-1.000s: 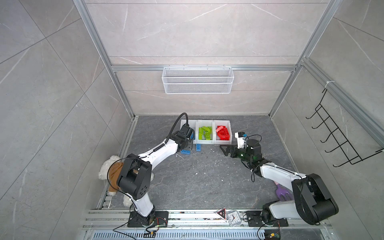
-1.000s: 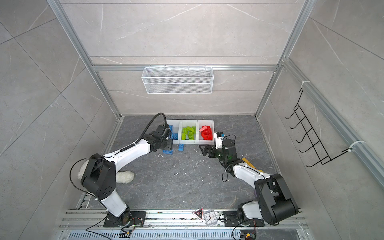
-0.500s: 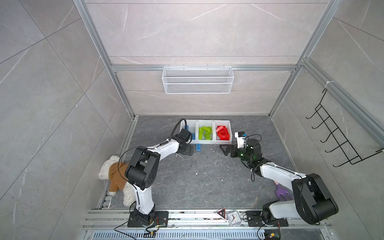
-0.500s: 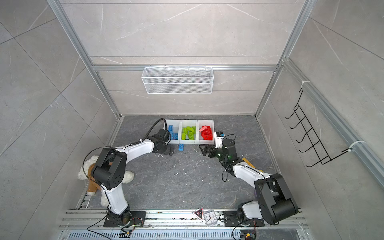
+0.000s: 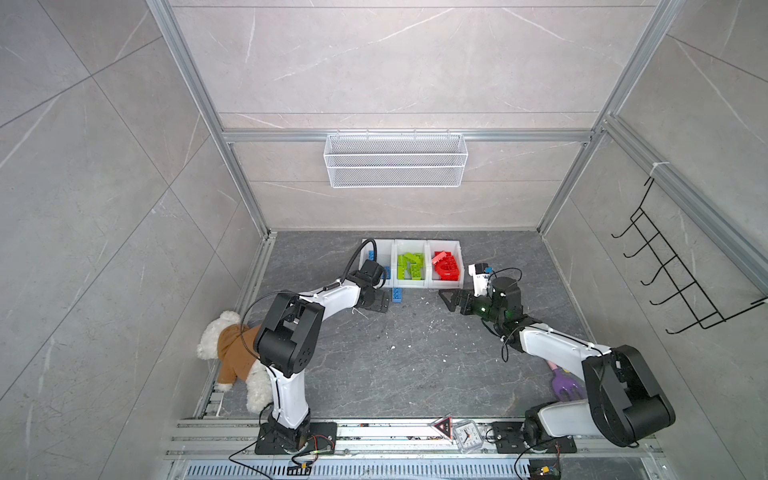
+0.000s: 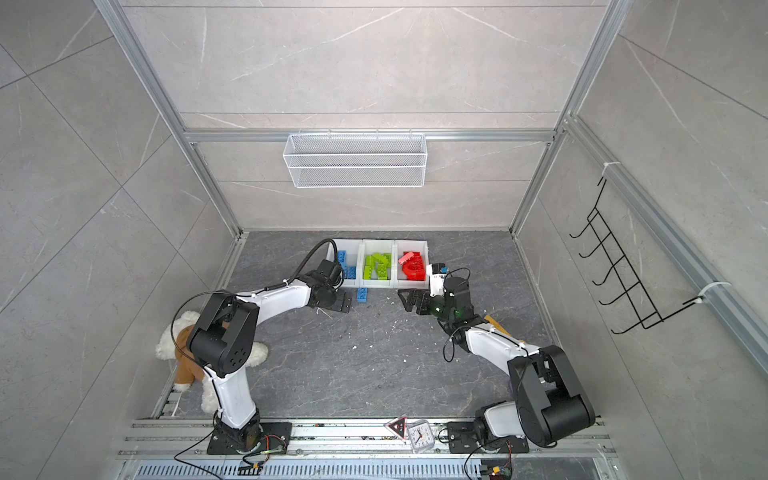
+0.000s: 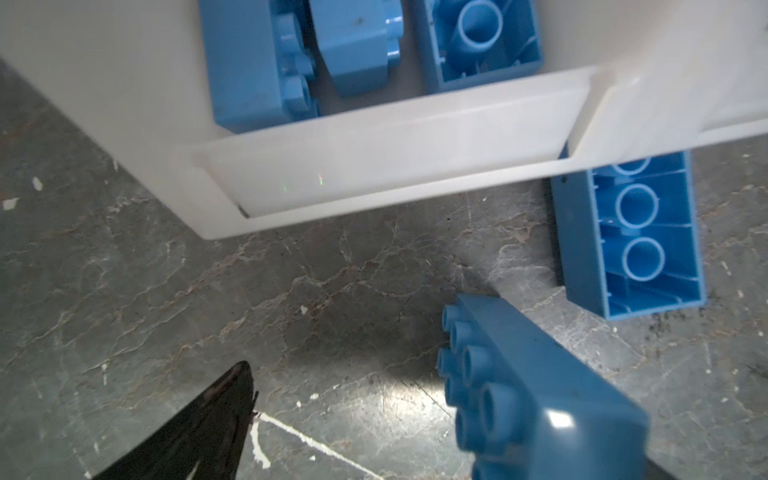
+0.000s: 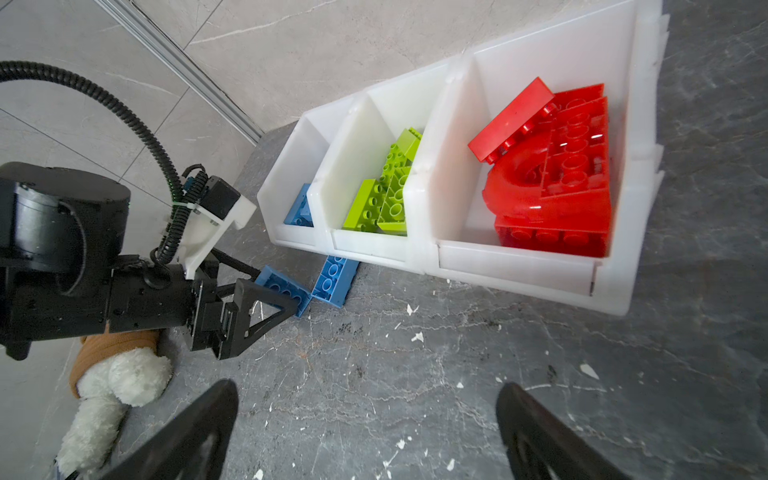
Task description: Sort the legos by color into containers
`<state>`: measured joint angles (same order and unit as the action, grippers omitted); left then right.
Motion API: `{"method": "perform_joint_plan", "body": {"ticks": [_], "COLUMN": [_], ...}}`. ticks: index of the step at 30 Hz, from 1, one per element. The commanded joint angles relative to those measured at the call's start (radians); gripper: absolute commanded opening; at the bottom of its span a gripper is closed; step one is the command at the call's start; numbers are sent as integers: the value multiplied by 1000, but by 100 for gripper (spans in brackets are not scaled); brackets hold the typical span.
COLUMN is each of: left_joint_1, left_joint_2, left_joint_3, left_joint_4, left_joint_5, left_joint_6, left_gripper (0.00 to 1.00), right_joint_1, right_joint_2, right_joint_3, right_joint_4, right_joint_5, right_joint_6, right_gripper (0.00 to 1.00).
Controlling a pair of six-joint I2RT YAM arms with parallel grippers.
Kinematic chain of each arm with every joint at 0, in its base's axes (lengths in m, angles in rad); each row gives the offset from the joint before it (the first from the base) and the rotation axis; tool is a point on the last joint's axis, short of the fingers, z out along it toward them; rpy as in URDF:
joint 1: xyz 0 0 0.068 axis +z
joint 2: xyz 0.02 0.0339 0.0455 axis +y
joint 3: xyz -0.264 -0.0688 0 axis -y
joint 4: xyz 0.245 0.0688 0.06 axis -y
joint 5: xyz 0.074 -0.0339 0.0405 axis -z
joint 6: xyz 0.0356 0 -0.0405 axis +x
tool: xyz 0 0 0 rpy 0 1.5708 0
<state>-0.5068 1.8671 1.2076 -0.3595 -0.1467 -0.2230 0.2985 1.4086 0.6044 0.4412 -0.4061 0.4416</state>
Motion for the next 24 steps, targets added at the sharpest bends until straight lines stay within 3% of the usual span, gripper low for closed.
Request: {"method": "perform_joint_plan", "body": {"ticks": [1, 12, 24], "left_joint_1": [-2, -17, -85], "left_joint_2": [-76, -67, -33], "left_joint_3": [0, 0, 34], "left_joint_4": [18, 66, 33], "left_joint_5": [38, 151, 4], "left_joint_6": [3, -38, -6], "left_gripper": [97, 88, 79], "right_joint_1": [-1, -1, -1], "right_joint_2": [16, 10, 13], "right_joint_3": [24, 23, 26], "right_joint_4": [-9, -13, -13], "right_joint_5": [-18, -20, -31], "right_joint_6": [-18, -21, -20], "right_gripper": [98, 98, 98]}}
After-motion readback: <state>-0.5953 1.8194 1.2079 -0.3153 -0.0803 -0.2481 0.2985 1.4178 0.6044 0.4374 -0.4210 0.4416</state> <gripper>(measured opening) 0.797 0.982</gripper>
